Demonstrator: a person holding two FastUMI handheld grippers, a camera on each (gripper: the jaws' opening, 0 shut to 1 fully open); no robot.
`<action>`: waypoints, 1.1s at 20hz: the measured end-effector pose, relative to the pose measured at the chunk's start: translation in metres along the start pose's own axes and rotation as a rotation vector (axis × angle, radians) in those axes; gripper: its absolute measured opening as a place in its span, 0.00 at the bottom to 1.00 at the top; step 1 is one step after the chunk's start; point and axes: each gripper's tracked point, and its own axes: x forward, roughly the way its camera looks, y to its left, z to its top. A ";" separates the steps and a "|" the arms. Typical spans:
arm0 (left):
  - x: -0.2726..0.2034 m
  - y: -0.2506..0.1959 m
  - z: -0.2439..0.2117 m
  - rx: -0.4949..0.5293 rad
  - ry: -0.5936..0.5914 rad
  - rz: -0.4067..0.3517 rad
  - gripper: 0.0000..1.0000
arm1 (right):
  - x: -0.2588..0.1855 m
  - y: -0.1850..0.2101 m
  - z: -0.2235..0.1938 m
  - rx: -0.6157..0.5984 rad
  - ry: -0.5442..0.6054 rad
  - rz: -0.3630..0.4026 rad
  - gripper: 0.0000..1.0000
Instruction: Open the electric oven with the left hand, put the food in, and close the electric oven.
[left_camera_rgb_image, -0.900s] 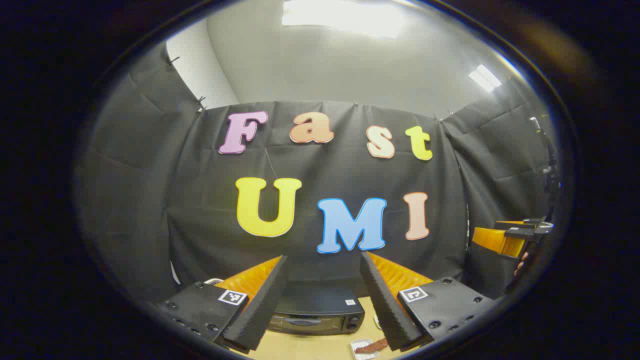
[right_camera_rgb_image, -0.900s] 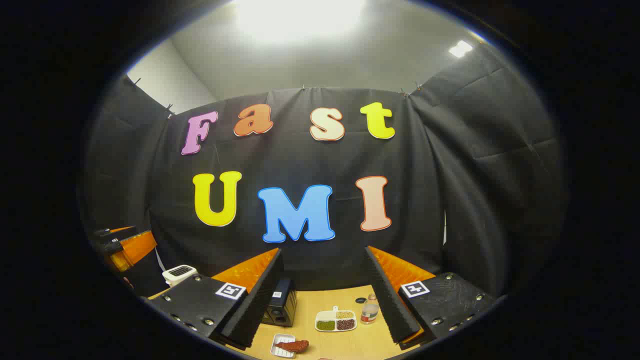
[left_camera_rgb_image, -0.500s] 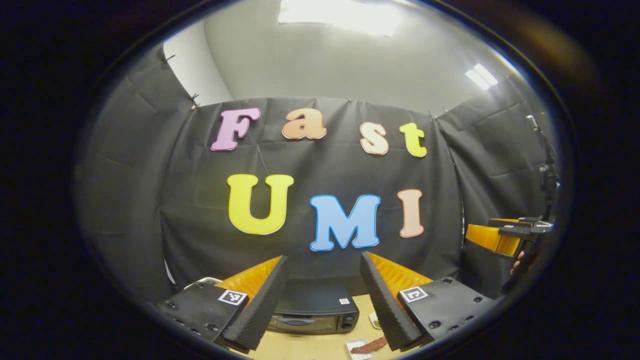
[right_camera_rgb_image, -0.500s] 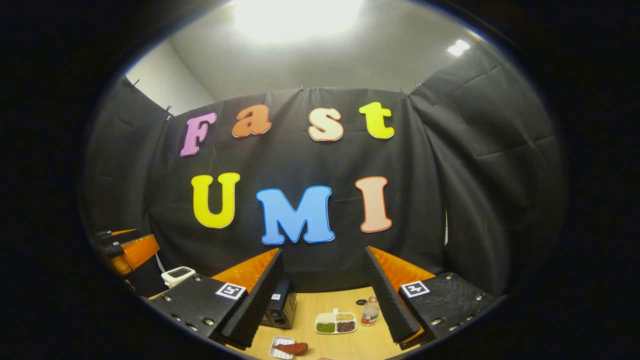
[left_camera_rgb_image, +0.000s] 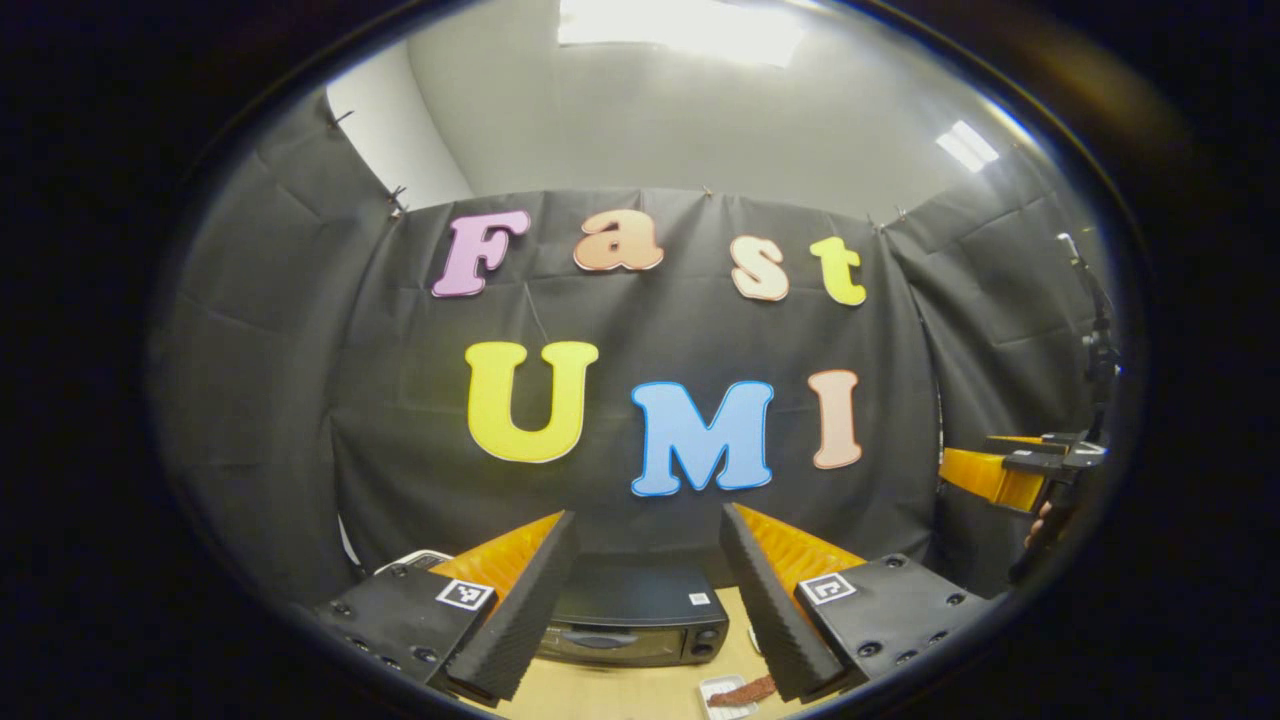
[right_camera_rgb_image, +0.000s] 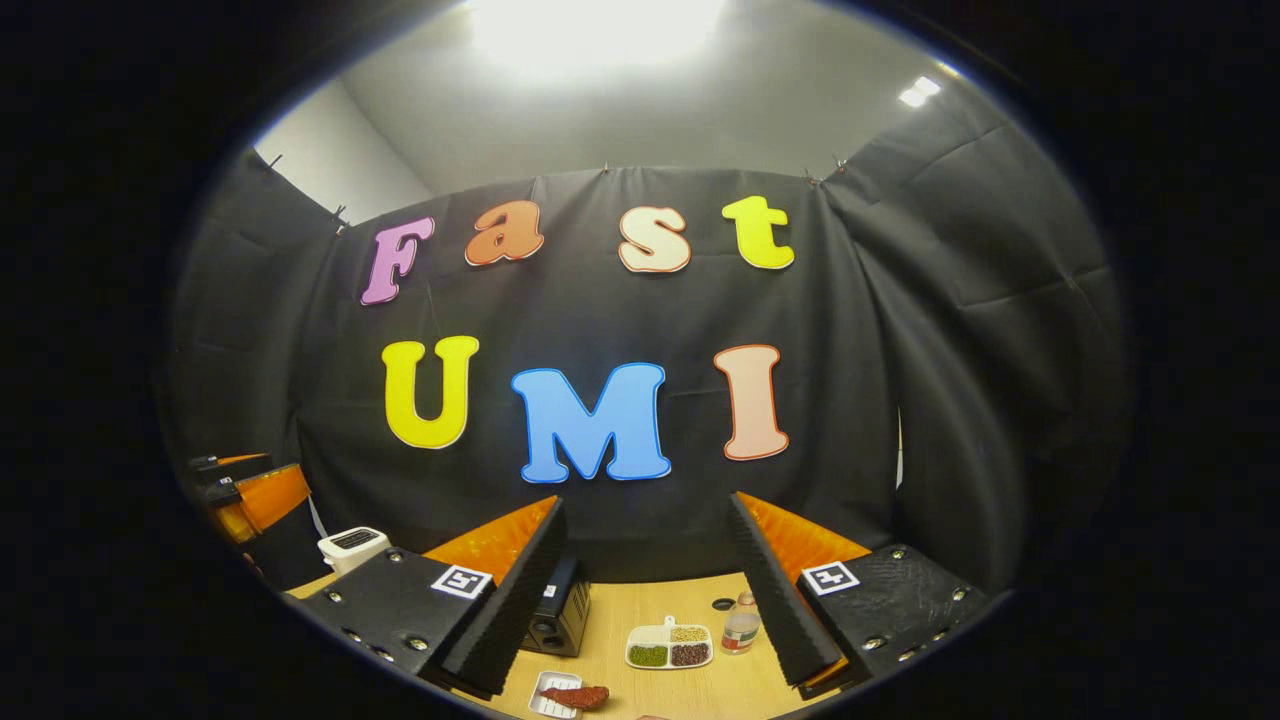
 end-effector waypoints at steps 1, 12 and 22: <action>0.000 -0.001 -0.002 0.004 0.001 0.004 0.99 | 0.001 -0.002 -0.001 -0.002 0.001 0.006 0.97; 0.011 -0.002 -0.074 0.025 0.120 0.064 0.95 | 0.006 -0.019 -0.031 0.025 0.001 0.062 0.97; 0.083 0.032 -0.214 -0.025 0.357 -0.003 0.95 | 0.005 -0.002 -0.064 -0.006 0.107 -0.041 0.97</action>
